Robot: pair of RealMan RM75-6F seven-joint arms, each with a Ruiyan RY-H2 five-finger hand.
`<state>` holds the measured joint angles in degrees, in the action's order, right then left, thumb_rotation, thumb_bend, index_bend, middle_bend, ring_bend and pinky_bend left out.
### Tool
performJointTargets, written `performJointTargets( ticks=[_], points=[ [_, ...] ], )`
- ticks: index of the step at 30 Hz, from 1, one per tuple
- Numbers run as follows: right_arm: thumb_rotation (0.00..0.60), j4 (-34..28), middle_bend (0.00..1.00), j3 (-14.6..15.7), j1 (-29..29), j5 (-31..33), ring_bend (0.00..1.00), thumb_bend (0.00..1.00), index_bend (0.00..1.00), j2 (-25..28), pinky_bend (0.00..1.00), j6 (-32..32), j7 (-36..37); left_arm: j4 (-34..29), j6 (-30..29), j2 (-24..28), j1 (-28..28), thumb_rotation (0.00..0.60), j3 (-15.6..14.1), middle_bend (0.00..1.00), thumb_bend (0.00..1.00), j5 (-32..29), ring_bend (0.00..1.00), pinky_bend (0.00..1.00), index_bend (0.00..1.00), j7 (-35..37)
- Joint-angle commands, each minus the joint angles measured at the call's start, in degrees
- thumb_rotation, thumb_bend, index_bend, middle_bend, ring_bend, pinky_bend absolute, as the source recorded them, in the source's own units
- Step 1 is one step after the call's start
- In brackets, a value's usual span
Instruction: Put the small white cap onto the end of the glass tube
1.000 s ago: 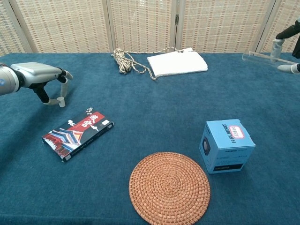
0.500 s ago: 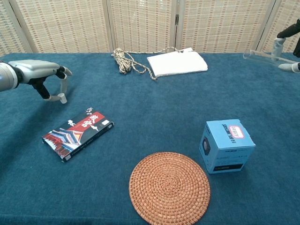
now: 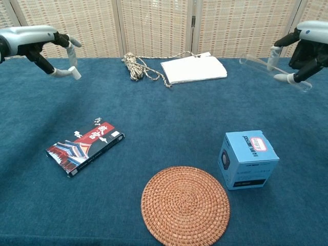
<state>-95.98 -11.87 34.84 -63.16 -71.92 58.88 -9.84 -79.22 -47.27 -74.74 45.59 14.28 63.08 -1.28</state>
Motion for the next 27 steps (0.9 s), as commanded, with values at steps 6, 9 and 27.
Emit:
performJointTargets(
  ticks=[6, 9, 27],
  points=[
    [0.600, 2.24, 1.00, -2.47, 2.79, -1.34, 1.00, 0.59, 0.89, -6.51, 1.00, -0.55, 3.85, -11.97, -4.14, 6.46, -1.39, 0.600, 2.39, 0.05, 0.41, 1.90, 0.00, 0.00, 0.57, 1.00],
    [0.600, 3.59, 1.00, -3.65, 4.18, -1.38, 1.00, 0.59, 0.89, -9.43, 1.00, -0.81, 5.19, -15.68, -4.81, 7.97, -1.32, 0.600, 3.25, 0.05, 0.41, 1.83, 0.00, 0.00, 0.57, 1.13],
    [0.600, 10.00, 1.00, -7.90, 8.83, -2.65, 1.00, 0.61, 0.89, -23.41, 1.00, 2.66, 9.50, -26.20, -11.37, 8.23, 0.52, 0.600, 6.01, 0.05, 0.41, 2.72, 0.00, 0.00, 0.58, -3.47]
  ],
)
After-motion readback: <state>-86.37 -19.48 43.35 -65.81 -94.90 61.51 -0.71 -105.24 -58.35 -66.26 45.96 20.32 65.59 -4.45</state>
